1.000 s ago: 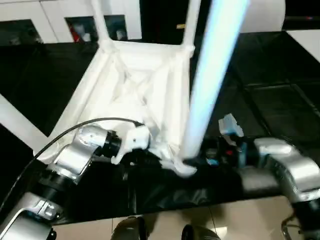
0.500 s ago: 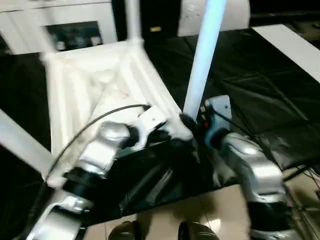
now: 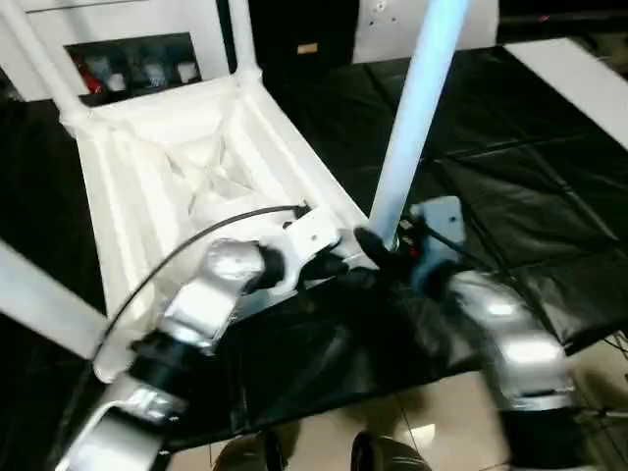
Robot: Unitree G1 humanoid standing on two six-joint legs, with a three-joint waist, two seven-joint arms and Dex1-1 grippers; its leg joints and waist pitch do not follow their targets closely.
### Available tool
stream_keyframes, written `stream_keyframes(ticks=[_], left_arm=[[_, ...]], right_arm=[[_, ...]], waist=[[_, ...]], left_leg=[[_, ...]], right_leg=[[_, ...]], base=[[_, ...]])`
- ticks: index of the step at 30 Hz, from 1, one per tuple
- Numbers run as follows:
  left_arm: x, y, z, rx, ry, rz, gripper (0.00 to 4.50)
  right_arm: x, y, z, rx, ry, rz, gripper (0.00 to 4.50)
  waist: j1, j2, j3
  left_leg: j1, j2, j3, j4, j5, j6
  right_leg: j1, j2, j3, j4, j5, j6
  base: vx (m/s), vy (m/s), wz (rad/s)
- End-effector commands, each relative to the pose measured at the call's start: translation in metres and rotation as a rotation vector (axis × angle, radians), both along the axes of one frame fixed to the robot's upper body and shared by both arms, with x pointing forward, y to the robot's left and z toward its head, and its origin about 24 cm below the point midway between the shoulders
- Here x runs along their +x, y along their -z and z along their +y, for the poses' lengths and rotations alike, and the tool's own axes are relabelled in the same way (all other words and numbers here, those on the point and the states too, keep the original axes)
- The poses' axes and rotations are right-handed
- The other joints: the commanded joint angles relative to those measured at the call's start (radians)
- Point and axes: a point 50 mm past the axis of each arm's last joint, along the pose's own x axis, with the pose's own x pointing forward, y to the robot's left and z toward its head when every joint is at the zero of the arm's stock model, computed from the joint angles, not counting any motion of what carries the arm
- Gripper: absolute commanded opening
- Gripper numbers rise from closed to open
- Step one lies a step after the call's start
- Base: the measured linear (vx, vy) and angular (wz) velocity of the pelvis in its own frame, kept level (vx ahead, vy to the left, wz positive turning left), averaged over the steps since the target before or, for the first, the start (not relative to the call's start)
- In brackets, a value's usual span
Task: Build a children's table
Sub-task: Rotate leg to tighten
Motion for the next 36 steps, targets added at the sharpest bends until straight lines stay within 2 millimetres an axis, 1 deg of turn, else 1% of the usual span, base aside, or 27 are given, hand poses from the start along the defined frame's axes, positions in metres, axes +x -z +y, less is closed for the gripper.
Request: stream_keyframes(ticks=[1,2,3,4,5,6,7,9,10,11,12,13,14,15,16,18,19,20,22,23,26,27,28,29,31,33,36], left_arm=[[-0.009,0.006,-0.005,0.028,0.122,0.021,0.00],[-0.009,0.006,-0.004,0.028,0.125,0.024,0.00],[-0.011,0.007,0.000,0.035,0.168,0.028,0.00],[-0.013,0.007,0.003,0.035,0.197,0.034,0.00],[-0.013,0.007,0.005,0.035,0.214,0.038,0.00],[-0.016,0.006,0.009,0.031,0.265,0.046,0.00],[-0.016,0.006,0.009,0.031,0.265,0.046,0.00],[-0.018,0.005,0.012,0.031,0.307,0.061,0.00],[-0.019,0.004,0.015,0.025,0.357,0.082,0.00],[-0.019,0.004,0.015,0.025,0.357,0.082,0.00],[-0.020,0.003,0.017,0.031,0.387,0.091,0.00],[-0.020,0.003,0.017,0.033,0.395,0.093,0.00],[-0.021,0.002,0.019,0.043,0.415,0.099,0.00],[-0.021,0.002,0.020,0.051,0.439,0.102,0.00],[-0.021,0.001,0.022,0.061,0.464,0.106,0.00],[-0.021,-0.001,0.023,0.071,0.491,0.108,0.00],[-0.021,-0.001,0.024,0.073,0.496,0.109,0.00],[-0.021,-0.001,0.024,0.080,0.503,0.108,0.00],[-0.020,-0.001,0.025,0.082,0.506,0.108,0.00],[-0.020,-0.001,0.025,0.083,0.508,0.108,0.00],[-0.019,-0.002,0.027,0.087,0.506,0.103,0.00],[-0.018,-0.002,0.027,0.088,0.507,0.102,0.00],[-0.018,-0.002,0.027,0.088,0.506,0.102,0.00],[-0.018,-0.002,0.027,0.088,0.506,0.102,0.00],[-0.018,-0.002,0.028,0.088,0.504,0.102,0.00],[-0.018,-0.002,0.028,0.086,0.498,0.105,0.00],[-0.018,-0.001,0.027,0.072,0.482,0.116,0.00]], right_arm=[[-0.003,-0.002,0.000,0.003,-0.103,-0.013,3.71],[-0.004,-0.002,-0.001,0.000,-0.115,-0.013,3.82],[-0.005,-0.003,-0.006,-0.029,-0.187,-0.013,3.98],[-0.007,-0.005,-0.009,-0.046,-0.258,-0.009,4.02],[-0.008,-0.006,-0.011,-0.056,-0.300,-0.007,4.02],[-0.011,-0.007,-0.014,-0.084,-0.392,-0.002,4.02],[-0.011,-0.007,-0.014,-0.084,-0.392,-0.002,4.02],[-0.013,-0.008,-0.016,-0.111,-0.478,0.007,4.02],[-0.016,-0.009,-0.017,-0.126,-0.584,0.014,4.02],[-0.016,-0.009,-0.017,-0.126,-0.584,0.014,4.02],[-0.018,-0.010,-0.017,-0.125,-0.641,0.022,4.02],[-0.018,-0.010,-0.017,-0.124,-0.655,0.024,3.75],[-0.018,-0.010,-0.017,-0.122,-0.686,0.029,3.68],[-0.018,-0.010,-0.016,-0.116,-0.717,0.036,3.68],[-0.016,-0.010,-0.016,-0.110,-0.751,0.045,3.62],[-0.014,-0.010,-0.017,-0.105,-0.785,0.056,3.33],[-0.013,-0.010,-0.017,-0.103,-0.801,0.061,3.24],[-0.013,-0.010,-0.017,-0.098,-0.821,0.070,3.20],[-0.012,-0.010,-0.017,-0.097,-0.838,0.077,2.96],[-0.012,-0.010,-0.017,-0.097,-0.849,0.081,2.96],[-0.012,-0.010,-0.017,-0.100,-0.900,0.105,2.64],[-0.012,-0.010,-0.017,-0.101,-0.909,0.107,2.64],[-0.012,-0.009,-0.017,-0.100,-0.916,0.111,2.39],[-0.012,-0.009,-0.017,-0.099,-0.917,0.112,2.39],[-0.014,-0.008,-0.016,-0.092,-0.936,0.123,2.20],[-0.016,-0.008,-0.015,-0.085,-0.945,0.128,2.09],[-0.019,-0.009,-0.013,-0.045,-0.942,0.140,2.05]], waist=[[0.002,-0.005,-0.077],[0.004,-0.004,-0.079],[0.007,-0.005,-0.080],[0.012,-0.008,-0.081],[0.014,-0.008,-0.080],[0.017,-0.005,-0.079],[0.017,-0.007,-0.080],[0.018,-0.006,-0.077],[0.021,-0.007,-0.076],[0.021,-0.006,-0.075],[0.023,-0.006,-0.075],[0.025,-0.006,-0.074],[0.028,-0.009,-0.073],[0.030,-0.008,-0.073],[0.033,-0.012,-0.072],[0.041,-0.010,-0.070],[0.041,-0.010,-0.069],[0.043,-0.013,-0.070],[0.044,-0.013,-0.071],[0.044,-0.014,-0.071],[0.043,-0.017,-0.074],[0.043,-0.017,-0.074],[0.043,-0.016,-0.074],[0.044,-0.016,-0.074],[0.045,-0.016,-0.076],[0.046,-0.016,-0.077],[0.046,-0.014,-0.075]], left_leg=[[0.022,0.112,-0.055,-0.057,-0.076,0.099],[0.020,0.113,-0.054,-0.055,-0.032,0.131],[0.019,0.112,-0.054,-0.052,-0.024,0.142],[0.016,0.110,-0.054,-0.047,-0.023,0.168],[0.016,0.111,-0.054,-0.047,-0.024,0.172],[0.017,0.115,-0.055,-0.047,-0.032,0.176],[0.018,0.115,-0.055,-0.047,-0.040,0.175],[0.021,0.120,-0.056,-0.050,-0.056,0.166],[0.023,0.118,-0.054,-0.049,-0.079,0.159],[0.024,0.122,-0.054,-0.051,-0.083,0.156],[0.024,0.121,-0.053,-0.050,-0.091,0.148],[0.024,0.123,-0.054,-0.051,-0.097,0.146],[0.025,0.124,-0.053,-0.051,-0.104,0.140],[0.025,0.123,-0.053,-0.051,-0.106,0.138],[0.025,0.124,-0.052,-0.051,-0.108,0.133],[0.029,0.124,-0.052,-0.051,-0.139,0.112],[0.028,0.125,-0.052,-0.052,-0.145,0.106],[0.028,0.124,-0.053,-0.052,-0.146,0.097],[0.028,0.125,-0.054,-0.053,-0.142,0.094],[0.026,0.124,-0.054,-0.052,-0.137,0.095],[0.024,0.123,-0.054,-0.049,-0.122,0.105],[0.022,0.122,-0.053,-0.048,-0.112,0.110],[0.022,0.121,-0.053,-0.048,-0.111,0.112],[0.023,0.122,-0.053,-0.047,-0.108,0.113],[0.023,0.122,-0.053,-0.047,-0.094,0.121],[0.022,0.123,-0.053,-0.046,-0.085,0.131],[0.022,0.123,-0.053,-0.046,-0.097,0.129]], right_leg=[[0.049,-0.125,0.079,-0.049,-0.018,-0.213],[0.048,-0.123,0.075,-0.039,0.052,-0.237],[0.049,-0.122,0.073,-0.037,0.070,-0.245],[0.053,-0.124,0.070,-0.036,0.082,-0.253],[0.055,-0.124,0.070,-0.036,0.076,-0.254],[0.053,-0.122,0.067,-0.037,0.052,-0.257],[0.053,-0.120,0.065,-0.038,0.033,-0.257],[0.050,-0.117,0.065,-0.039,-0.012,-0.259],[0.048,-0.117,0.062,-0.042,-0.055,-0.262],[0.049,-0.119,0.064,-0.044,-0.067,-0.259],[0.047,-0.119,0.064,-0.044,-0.086,-0.262],[0.047,-0.119,0.065,-0.045,-0.095,-0.260],[0.044,-0.120,0.067,-0.047,-0.109,-0.258],[0.044,-0.120,0.067,-0.046,-0.115,-0.259],[0.042,-0.120,0.067,-0.047,-0.130,-0.258],[0.037,-0.123,0.069,-0.052,-0.195,-0.252],[0.038,-0.124,0.070,-0.052,-0.205,-0.249],[0.038,-0.124,0.070,-0.052,-0.218,-0.245],[0.038,-0.124,0.069,-0.051,-0.221,-0.242],[0.038,-0.124,0.069,-0.050,-0.215,-0.240],[0.039,-0.126,0.069,-0.048,-0.195,-0.242],[0.040,-0.126,0.069,-0.047,-0.188,-0.244],[0.040,-0.126,0.068,-0.048,-0.189,-0.246],[0.039,-0.125,0.068,-0.048,-0.188,-0.244],[0.039,-0.124,0.068,-0.045,-0.168,-0.244],[0.038,-0.122,0.067,-0.041,-0.143,-0.252],[0.039,-0.123,0.067,-0.043,-0.158,-0.253]], base=[[0.000,0.000,0.00],[0.000,0.000,0.00],[0.000,0.000,0.00],[0.000,0.000,0.00],[0.000,0.000,0.00],[0.000,0.000,0.00],[0.000,0.000,0.00],[0.000,0.000,0.00],[0.000,0.000,0.00],[0.000,0.000,0.00],[0.000,0.000,0.00],[0.000,0.000,0.00],[0.000,0.000,0.00],[0.000,0.000,0.00],[0.000,0.000,0.00],[0.000,0.000,0.00],[0.000,0.000,0.00],[0.000,0.000,0.00],[0.000,0.000,0.00],[0.000,0.000,0.00],[0.000,0.000,0.00],[0.000,0.000,0.00],[0.000,0.000,0.00],[0.000,0.000,0.00],[0.000,0.000,0.00],[0.000,0.000,0.00],[0.000,0.000,0.00]])
